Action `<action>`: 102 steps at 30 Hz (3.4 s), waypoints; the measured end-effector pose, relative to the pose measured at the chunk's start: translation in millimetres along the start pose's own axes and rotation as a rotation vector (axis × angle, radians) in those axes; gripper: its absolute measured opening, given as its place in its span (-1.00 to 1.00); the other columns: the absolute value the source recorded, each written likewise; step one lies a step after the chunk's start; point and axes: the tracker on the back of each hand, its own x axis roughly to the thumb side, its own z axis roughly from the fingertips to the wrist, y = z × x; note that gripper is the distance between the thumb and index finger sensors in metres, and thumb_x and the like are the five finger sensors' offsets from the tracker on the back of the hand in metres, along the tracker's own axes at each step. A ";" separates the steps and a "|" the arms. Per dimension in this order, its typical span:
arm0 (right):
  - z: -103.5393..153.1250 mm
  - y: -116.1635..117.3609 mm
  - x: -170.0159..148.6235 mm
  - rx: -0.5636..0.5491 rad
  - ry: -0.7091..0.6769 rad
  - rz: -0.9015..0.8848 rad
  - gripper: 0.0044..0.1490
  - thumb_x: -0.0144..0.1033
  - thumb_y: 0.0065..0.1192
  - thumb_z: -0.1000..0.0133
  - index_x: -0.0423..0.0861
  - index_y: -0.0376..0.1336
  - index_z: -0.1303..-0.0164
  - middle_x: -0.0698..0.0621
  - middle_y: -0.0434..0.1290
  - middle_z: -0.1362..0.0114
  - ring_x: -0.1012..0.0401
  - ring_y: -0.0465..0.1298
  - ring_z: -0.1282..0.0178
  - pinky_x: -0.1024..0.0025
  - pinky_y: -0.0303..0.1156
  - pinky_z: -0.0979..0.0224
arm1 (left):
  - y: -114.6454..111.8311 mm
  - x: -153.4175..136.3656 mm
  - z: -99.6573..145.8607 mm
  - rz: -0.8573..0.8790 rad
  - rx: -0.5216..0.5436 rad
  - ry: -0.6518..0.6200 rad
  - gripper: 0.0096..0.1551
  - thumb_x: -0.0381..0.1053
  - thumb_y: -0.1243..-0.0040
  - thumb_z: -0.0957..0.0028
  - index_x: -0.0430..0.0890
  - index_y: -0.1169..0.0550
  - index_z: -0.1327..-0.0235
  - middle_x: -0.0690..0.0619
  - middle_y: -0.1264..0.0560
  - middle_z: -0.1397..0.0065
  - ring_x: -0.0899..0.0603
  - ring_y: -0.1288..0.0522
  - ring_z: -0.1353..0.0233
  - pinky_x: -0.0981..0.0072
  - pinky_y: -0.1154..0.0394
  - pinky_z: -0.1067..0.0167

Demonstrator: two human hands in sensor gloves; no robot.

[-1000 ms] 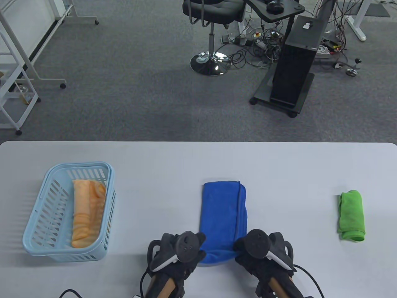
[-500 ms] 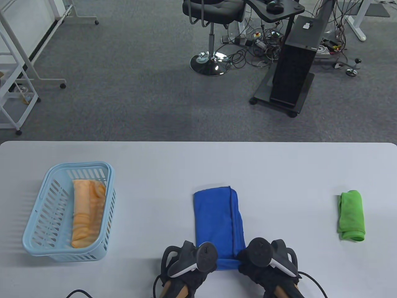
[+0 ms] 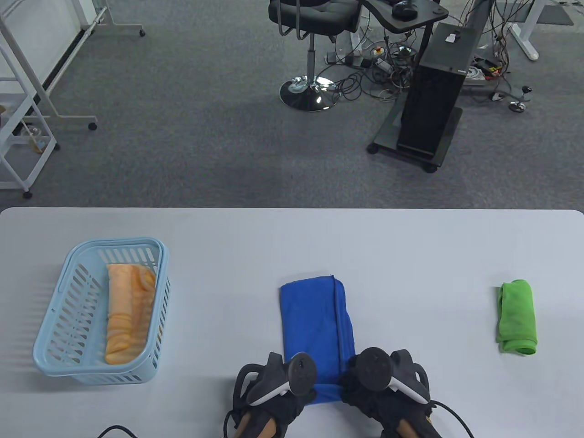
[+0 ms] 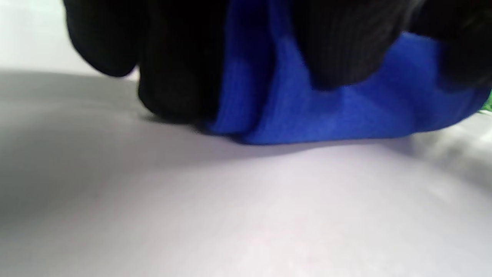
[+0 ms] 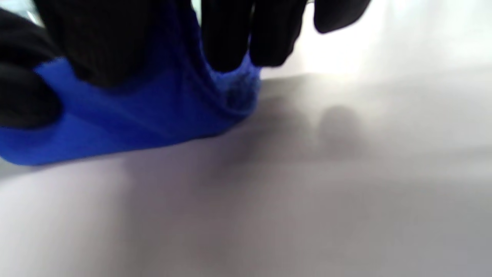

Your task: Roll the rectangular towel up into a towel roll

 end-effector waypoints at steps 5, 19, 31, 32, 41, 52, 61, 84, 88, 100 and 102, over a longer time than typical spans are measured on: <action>-2.1 4.7 -1.4 0.011 -0.014 -0.017 -0.37 -0.04 0.32 0.20 0.05 0.47 -0.09 -0.07 0.28 -0.45 -0.03 0.32 -0.46 -0.20 0.12 -0.51 | 4.7 0.6 6.5 -0.070 -0.059 0.007 -0.41 0.24 -0.28 0.15 0.05 -0.69 -0.12 -0.03 -0.71 -0.11 -0.23 -0.65 -0.15 -0.27 -0.42 -0.23; -1.6 4.4 -2.6 0.023 -0.019 -0.026 -0.36 -0.03 0.29 0.18 0.05 0.48 -0.10 -0.07 0.28 -0.45 -0.02 0.33 -0.45 -0.19 0.14 -0.51 | 4.9 1.7 12.6 -0.076 0.001 -0.042 -0.42 0.22 -0.32 0.19 0.13 -0.63 -0.13 -0.10 -0.48 -0.42 -0.30 -0.44 -0.39 -0.31 -0.27 -0.33; -2.1 4.2 -5.2 0.002 -0.006 -0.013 -0.37 0.04 0.19 0.15 0.04 0.49 -0.05 -0.07 0.26 -0.46 -0.03 0.30 -0.46 -0.19 0.12 -0.52 | -5.0 -1.7 3.0 -0.083 0.022 0.008 -0.49 0.18 -0.21 0.13 0.06 -0.70 -0.04 -0.10 -0.50 -0.38 -0.31 -0.42 -0.38 -0.32 -0.25 -0.33; -1.9 4.8 -4.9 -0.010 0.000 0.000 -0.34 0.02 0.21 0.16 0.06 0.42 -0.15 -0.09 0.21 -0.48 -0.03 0.27 -0.48 -0.19 0.10 -0.53 | -5.5 -0.1 2.3 -0.103 0.032 0.015 -0.49 0.18 -0.23 0.14 0.07 -0.69 -0.04 -0.10 -0.49 -0.38 -0.31 -0.42 -0.38 -0.32 -0.25 -0.33; -2.7 2.5 -4.0 -0.191 -0.041 0.053 -0.36 -0.24 0.35 0.18 0.15 0.20 -0.13 -0.05 0.02 -0.50 0.03 0.26 -0.47 -0.13 0.12 -0.54 | -12.1 14.6 -1.2 -0.240 0.078 -0.017 -0.38 0.07 -0.30 0.12 0.27 -0.22 -0.13 -0.08 0.01 -0.53 -0.28 -0.22 -0.46 -0.33 -0.10 -0.41; -4.5 9.2 2.0 -0.028 -0.024 0.149 -0.22 0.05 0.30 0.22 0.07 0.33 -0.26 -0.11 0.09 -0.54 -0.04 0.27 -0.50 -0.18 0.14 -0.52 | -7.9 9.8 2.8 -0.225 -0.001 -0.003 -0.40 0.25 -0.24 0.17 0.26 -0.54 -0.22 -0.15 -0.10 -0.60 -0.31 -0.26 -0.47 -0.33 -0.15 -0.39; -9.9 16.7 3.7 -0.028 0.026 0.168 -0.27 -0.06 0.28 0.18 0.05 0.24 -0.24 -0.11 0.07 -0.52 -0.05 0.19 -0.52 -0.19 0.11 -0.52 | -12.0 9.0 -3.8 -0.238 0.147 -0.071 -0.43 0.15 -0.37 0.24 0.09 -0.61 -0.10 -0.12 -0.31 -0.50 -0.28 -0.40 -0.41 -0.32 -0.29 -0.32; -8.4 7.3 4.6 -0.116 -0.020 0.146 -0.42 -0.17 0.34 0.21 0.09 0.33 -0.06 0.02 0.26 -0.37 0.03 0.35 -0.42 -0.09 0.23 -0.49 | -7.3 10.0 -6.3 -0.176 0.144 0.032 -0.56 0.02 -0.26 0.14 0.24 -0.52 -0.04 -0.04 -0.49 -0.27 -0.28 -0.44 -0.40 -0.33 -0.27 -0.35; -7.1 7.0 4.9 -0.067 -0.012 0.174 -0.40 -0.14 0.23 0.15 0.07 0.40 -0.14 -0.02 0.31 -0.40 0.00 0.37 -0.44 -0.10 0.25 -0.48 | -3.7 16.2 -3.7 -0.256 0.100 0.003 -0.55 0.06 -0.25 0.13 0.22 -0.62 -0.07 -0.09 -0.43 -0.42 -0.31 -0.37 -0.47 -0.34 -0.22 -0.38; -7.0 11.5 5.2 0.049 0.025 0.242 -0.06 0.09 0.37 0.29 0.05 0.20 -0.34 -0.05 0.10 -0.52 -0.07 0.16 -0.56 -0.20 0.08 -0.55 | -12.4 21.0 -4.3 -0.314 0.087 0.003 -0.25 0.22 -0.35 0.26 -0.08 -0.56 -0.20 -0.12 -0.45 -0.39 -0.33 -0.38 -0.47 -0.36 -0.24 -0.36; -7.9 11.2 4.4 0.010 0.040 0.226 -0.18 0.01 0.31 0.22 0.07 0.24 -0.29 -0.06 0.14 -0.50 -0.07 0.19 -0.54 -0.19 0.10 -0.54 | -12.1 20.5 -5.2 -0.309 0.074 0.012 -0.32 0.19 -0.29 0.20 -0.07 -0.59 -0.19 -0.12 -0.48 -0.37 -0.32 -0.42 -0.44 -0.34 -0.28 -0.35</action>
